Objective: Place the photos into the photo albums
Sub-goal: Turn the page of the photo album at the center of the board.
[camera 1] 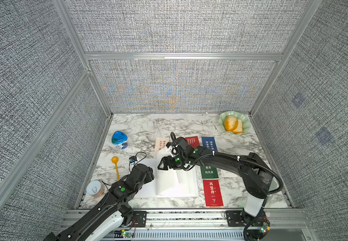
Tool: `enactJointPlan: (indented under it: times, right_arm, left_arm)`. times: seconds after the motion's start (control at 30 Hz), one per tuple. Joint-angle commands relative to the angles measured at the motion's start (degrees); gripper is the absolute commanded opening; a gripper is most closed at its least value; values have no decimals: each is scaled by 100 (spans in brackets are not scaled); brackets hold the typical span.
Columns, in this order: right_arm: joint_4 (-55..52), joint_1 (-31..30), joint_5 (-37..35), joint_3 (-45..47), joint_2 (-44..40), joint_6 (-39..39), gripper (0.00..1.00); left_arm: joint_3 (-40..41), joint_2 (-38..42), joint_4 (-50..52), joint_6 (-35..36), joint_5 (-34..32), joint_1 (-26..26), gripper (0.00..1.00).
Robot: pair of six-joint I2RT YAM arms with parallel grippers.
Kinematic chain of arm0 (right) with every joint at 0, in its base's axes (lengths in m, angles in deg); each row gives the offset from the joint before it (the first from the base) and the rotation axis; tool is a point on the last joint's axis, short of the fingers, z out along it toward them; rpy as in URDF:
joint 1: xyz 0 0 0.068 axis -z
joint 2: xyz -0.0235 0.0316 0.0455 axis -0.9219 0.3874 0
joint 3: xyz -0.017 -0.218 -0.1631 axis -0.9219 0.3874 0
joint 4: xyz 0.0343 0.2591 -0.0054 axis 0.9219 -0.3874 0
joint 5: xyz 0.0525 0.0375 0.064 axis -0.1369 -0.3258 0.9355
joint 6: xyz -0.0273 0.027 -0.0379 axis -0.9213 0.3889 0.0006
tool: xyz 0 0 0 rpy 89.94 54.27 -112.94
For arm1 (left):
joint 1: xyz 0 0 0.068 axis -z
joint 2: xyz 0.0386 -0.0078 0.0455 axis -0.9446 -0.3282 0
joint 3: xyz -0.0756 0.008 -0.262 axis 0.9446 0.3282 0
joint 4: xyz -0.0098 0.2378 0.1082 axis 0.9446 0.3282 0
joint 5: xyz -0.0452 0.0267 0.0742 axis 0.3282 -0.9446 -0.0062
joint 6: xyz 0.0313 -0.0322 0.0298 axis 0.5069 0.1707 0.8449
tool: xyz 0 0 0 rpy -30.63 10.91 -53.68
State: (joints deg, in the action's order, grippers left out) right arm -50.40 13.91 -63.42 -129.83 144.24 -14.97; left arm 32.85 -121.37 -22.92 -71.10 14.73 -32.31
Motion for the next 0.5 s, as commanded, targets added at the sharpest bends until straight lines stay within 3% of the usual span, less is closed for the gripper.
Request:
enactJointPlan:
  times: [0.0, 0.37, 0.47]
  right_arm:
    - [3, -63, 263, -321, 200, 1, 86]
    - [-427, -433, 771, -2386, 1382, -77, 86]
    - [-681, -431, 637, -2632, 1405, -205, 87]
  left_arm:
    - [-343, 56, 390, 313, -538, -11, 69]
    - [-1818, 661, 1780, 671, -2070, -20, 68]
    - [-2028, 654, 1855, 870, -2164, -25, 68]
